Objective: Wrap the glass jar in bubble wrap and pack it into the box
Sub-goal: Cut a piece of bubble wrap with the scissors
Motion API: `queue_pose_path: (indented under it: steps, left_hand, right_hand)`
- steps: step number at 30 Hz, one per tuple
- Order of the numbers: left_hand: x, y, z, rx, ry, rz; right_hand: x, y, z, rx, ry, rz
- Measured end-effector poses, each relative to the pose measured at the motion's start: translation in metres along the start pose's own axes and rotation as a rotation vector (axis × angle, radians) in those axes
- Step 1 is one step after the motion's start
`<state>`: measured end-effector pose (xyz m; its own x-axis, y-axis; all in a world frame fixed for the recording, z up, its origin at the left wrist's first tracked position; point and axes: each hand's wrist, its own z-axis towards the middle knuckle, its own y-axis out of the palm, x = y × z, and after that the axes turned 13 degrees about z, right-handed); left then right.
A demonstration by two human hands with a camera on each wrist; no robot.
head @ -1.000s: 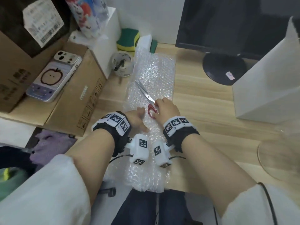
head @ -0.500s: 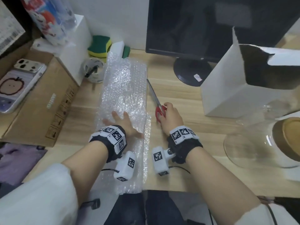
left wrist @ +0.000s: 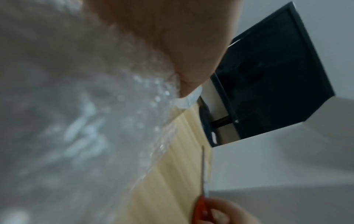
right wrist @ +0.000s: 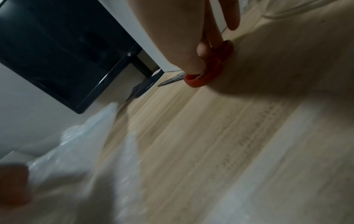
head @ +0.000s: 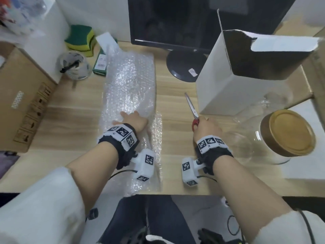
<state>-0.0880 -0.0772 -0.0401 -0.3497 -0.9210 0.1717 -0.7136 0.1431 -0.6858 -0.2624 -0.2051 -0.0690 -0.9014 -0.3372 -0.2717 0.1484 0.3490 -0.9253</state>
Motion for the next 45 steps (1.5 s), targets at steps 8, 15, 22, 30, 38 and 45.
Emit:
queue_pose_path:
  steps: [8,15,22,30,38,45]
  left_hand:
    - [0.029,-0.004,-0.030,-0.434,0.248,-0.979]
    - [-0.040,-0.035,-0.010,-0.298,0.224,-0.828]
    - [-0.089,-0.047,0.013,0.397,0.030,0.089]
    - [-0.044,0.006,0.015,0.087,0.022,0.082]
    - [-0.042,0.000,0.003,0.263,0.128,0.004]
    - [-0.095,-0.082,-0.017,0.384,0.375,0.076]
  right_hand:
    - [-0.029,-0.012,0.006,-0.238,-0.112,0.307]
    - [-0.031,0.002,0.008,-0.420,-0.157,0.116]
    - [-0.061,0.020,-0.006,-0.311,-0.250,0.055]
    - [-0.081,0.035,-0.017,-0.467,-0.513,0.013]
    - [-0.074,0.034,-0.016,-0.449,-0.468,0.023]
    - [-0.083,0.027,-0.014,-0.451,-0.360,-0.007]
